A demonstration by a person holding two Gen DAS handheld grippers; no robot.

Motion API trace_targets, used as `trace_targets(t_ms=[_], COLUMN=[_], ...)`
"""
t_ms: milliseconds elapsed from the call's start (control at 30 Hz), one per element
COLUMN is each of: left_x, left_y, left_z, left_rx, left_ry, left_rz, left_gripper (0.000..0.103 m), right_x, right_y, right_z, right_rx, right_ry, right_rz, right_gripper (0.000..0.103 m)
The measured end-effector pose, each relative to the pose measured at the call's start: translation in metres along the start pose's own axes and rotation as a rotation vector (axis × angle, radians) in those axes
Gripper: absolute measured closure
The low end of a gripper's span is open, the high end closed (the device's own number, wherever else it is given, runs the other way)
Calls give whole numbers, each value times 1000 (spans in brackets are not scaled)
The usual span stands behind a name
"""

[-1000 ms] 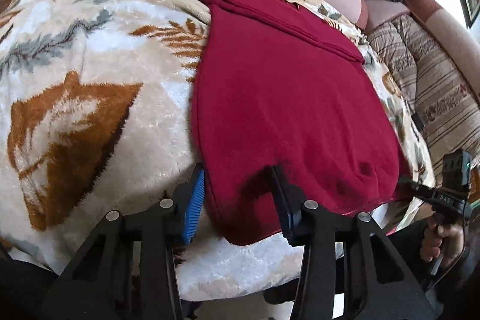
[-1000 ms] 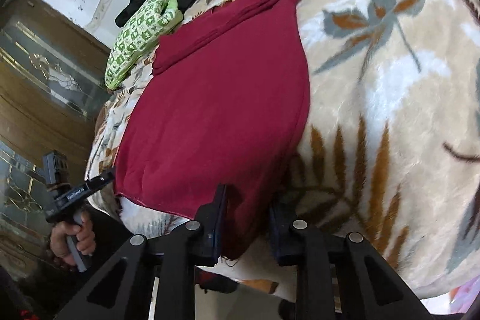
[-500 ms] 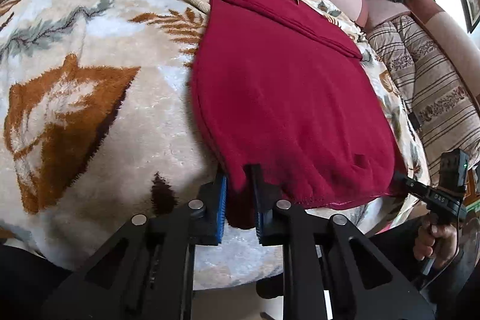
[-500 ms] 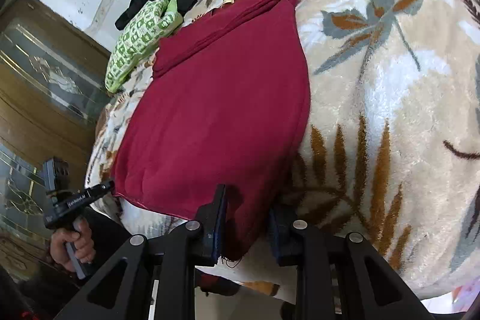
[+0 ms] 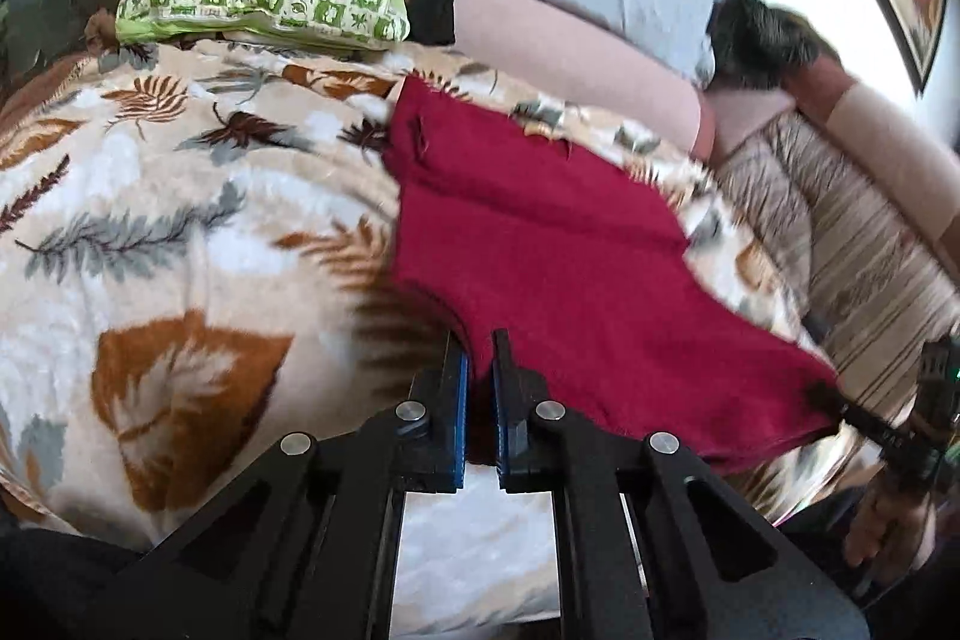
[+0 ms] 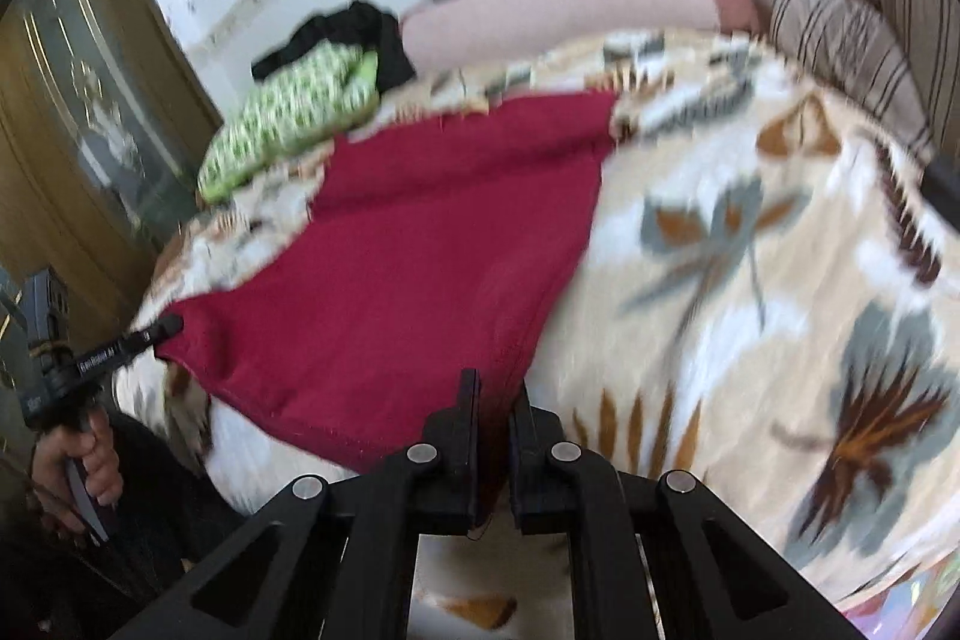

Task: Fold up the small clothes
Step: 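Grasp the sweater hem with both grippers and fold it toward the collar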

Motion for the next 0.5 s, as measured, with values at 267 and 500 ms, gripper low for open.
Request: trace_targets(t_ms=[267, 500], left_x=[16, -8], left_y=[-69, -89], left_z=[-3, 40], left_rx=[49, 71], left_ry=[96, 49], left_rz=[-238, -331], left_gripper=[98, 98], right_x=[-5, 16], right_y=[-78, -105], right_z=[-3, 24], right_rx=[62, 131], right_ry=[42, 78], right_rz=[71, 141], right_gripper=[96, 96])
Point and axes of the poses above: each gripper's, at about its wrist camera, not at the fingertips, and z roughly the way its jaws point, x to its right, y to its underside, the point moved 8 cm from there along z, roughly the way its jaws point, and after that the axes turned 8 degrees about -z, right-handed, at the moved point
